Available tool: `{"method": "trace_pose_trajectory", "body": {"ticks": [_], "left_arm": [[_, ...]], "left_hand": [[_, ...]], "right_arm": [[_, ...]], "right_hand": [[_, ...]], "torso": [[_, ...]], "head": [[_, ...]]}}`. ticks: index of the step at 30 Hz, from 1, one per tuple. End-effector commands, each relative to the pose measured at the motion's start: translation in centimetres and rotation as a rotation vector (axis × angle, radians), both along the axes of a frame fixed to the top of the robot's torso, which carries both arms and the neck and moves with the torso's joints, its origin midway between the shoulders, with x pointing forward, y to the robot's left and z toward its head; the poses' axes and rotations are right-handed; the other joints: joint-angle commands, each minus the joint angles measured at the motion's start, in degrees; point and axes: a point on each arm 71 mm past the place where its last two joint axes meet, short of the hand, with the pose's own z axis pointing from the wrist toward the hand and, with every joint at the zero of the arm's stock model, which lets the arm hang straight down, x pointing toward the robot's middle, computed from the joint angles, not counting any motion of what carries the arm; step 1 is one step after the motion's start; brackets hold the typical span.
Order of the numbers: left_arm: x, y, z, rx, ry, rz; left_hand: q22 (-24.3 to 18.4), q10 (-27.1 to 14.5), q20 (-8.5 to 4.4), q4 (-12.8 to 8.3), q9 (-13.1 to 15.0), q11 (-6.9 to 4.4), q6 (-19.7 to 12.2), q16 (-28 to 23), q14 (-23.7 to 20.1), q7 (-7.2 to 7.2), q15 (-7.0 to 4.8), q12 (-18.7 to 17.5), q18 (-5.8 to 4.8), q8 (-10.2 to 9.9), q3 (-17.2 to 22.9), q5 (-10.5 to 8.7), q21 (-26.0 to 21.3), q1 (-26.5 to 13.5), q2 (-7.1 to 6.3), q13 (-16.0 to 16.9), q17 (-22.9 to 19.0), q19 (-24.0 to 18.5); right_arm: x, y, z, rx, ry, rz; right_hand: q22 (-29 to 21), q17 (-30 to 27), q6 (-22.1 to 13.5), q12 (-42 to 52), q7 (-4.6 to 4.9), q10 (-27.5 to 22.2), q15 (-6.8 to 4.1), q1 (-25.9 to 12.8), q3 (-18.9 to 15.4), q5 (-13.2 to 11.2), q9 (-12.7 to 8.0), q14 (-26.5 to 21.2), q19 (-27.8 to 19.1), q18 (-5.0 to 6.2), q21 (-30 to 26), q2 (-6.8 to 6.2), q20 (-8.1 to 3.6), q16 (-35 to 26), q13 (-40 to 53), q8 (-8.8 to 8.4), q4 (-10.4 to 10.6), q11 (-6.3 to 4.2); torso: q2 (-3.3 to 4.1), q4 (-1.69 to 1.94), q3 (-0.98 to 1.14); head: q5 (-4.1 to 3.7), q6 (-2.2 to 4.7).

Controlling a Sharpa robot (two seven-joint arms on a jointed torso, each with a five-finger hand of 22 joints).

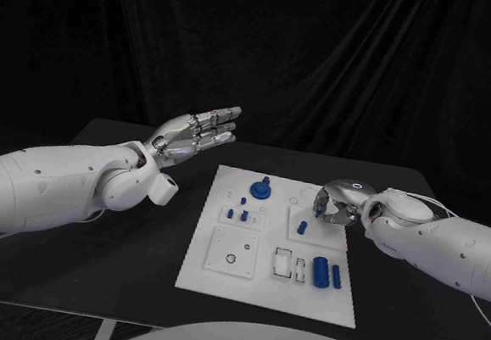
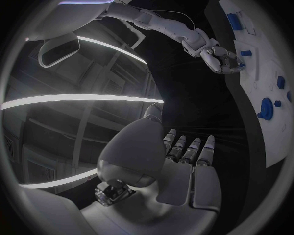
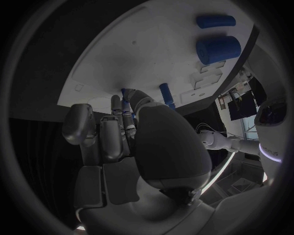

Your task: Assemble the parts on the task board

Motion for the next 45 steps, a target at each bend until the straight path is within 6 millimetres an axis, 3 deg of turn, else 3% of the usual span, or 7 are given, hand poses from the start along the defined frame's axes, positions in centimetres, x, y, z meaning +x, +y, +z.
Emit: {"method": "trace_pose_trajectory", "body": {"ticks": [1,5,20,29,33,45], "left_arm": [[-0.1,-0.1,0.4,-0.067,-0.044,-0.008],[-0.3,0.0,0.1,-0.066,-0.037,-0.008],[-0.3,0.3,-0.2,-0.059,-0.028,0.0],[-0.2,0.5,-0.3,-0.049,-0.029,0.012],[-0.3,0.6,-0.3,-0.044,-0.029,0.019],[-0.3,0.7,-0.3,-0.043,-0.042,0.033]], "left_hand": [[0.1,0.0,0.07,-0.3,0.1,0.41,0.2,0.2,0.1,0.13,0.11,0.2,-0.56,0.3,0.0,0.26,0.2,0.4,-0.02,0.1,0.1,0.4],[0.0,0.0,0.07,-0.3,0.1,0.42,0.2,0.3,0.1,0.23,0.15,0.2,-0.56,0.3,0.0,0.37,0.2,0.5,0.01,0.1,0.1,0.4],[-0.1,0.0,0.07,-0.4,0.1,0.48,0.4,0.3,0.1,0.29,0.21,0.4,-0.56,0.3,0.1,0.42,0.2,0.5,0.06,0.1,0.1,0.4],[-0.8,0.1,0.07,-0.4,0.1,0.6,0.4,0.3,0.1,0.32,0.23,0.5,-0.6,0.4,0.1,0.42,0.0,0.5,0.15,0.1,0.1,0.2],[-0.8,0.2,0.07,-0.3,0.1,0.75,0.6,0.4,0.2,0.36,0.26,0.7,-0.64,0.4,0.1,0.42,0.0,0.5,0.23,0.2,0.1,0.2],[-1.2,0.4,0.07,0.1,0.1,0.92,1.0,0.1,-0.3,0.72,-0.53,1.0,-0.7,0.4,-0.2,0.32,-0.1,0.0,0.41,0.2,0.0,0.0]], "right_arm": [[0.3,0.2,0.9,0.025,-0.039,-0.005],[0.5,0.4,1.6,0.032,-0.058,-0.003],[0.5,1.5,4.8,0.072,-0.106,0.027],[-2.0,6.4,7.0,0.148,-0.084,0.144],[-3.5,9.7,7.4,0.158,-0.054,0.226],[-5.2,13.5,5.8,0.119,-0.045,0.327]], "right_hand": [[8.0,-0.2,0.5,0.2,0.11,0.4,-0.3,-0.3,0.0,0.0,0.1,-0.2,0.0,-0.85,-0.2,0.57,-0.43,-0.3,0.1,0.43,-0.3,0.08],[7.9,-0.2,0.6,0.2,0.11,0.5,-0.32,-0.3,0.1,0.1,0.3,-0.2,0.0,-0.84,-0.3,0.65,-0.46,-0.3,0.1,0.53,-0.3,0.07],[7.9,-0.5,0.7,0.2,0.13,0.7,-0.35,-0.4,0.1,0.1,0.5,-0.3,-0.1,-0.78,-0.6,0.53,-0.49,-0.5,0.1,0.65,-0.4,0.04],[7.8,-0.6,0.3,0.2,0.23,0.8,-0.36,-0.5,0.1,0.1,0.7,-0.3,-0.2,-0.73,-0.9,0.34,-0.53,-0.6,0.1,0.46,-0.6,0.06],[7.8,-0.6,0.1,0.2,0.25,0.9,-0.37,-0.4,0.2,0.2,0.7,-0.3,-0.2,-0.73,-0.9,0.34,-0.54,-0.6,0.0,0.36,-0.7,0.05],[7.6,-1.1,-0.1,0.1,0.31,1.1,-0.37,-0.4,0.3,0.2,0.8,-0.5,-0.4,-0.64,-1.3,0.24,-0.55,-0.9,0.0,0.19,-0.8,0.06]], "torso": [[-0.07,0.0,-0.06],[-0.14,-0.01,-0.14],[-0.14,0.0,-0.11],[-0.2,-0.07,-0.13],[-0.27,-0.1,-0.17],[-0.27,0.01,-0.16]], "head": [[-0.05,-0.01],[0.03,-0.01],[0.96,-0.01],[2.44,-0.01],[3.47,-0.01],[4.88,-0.01]]}}
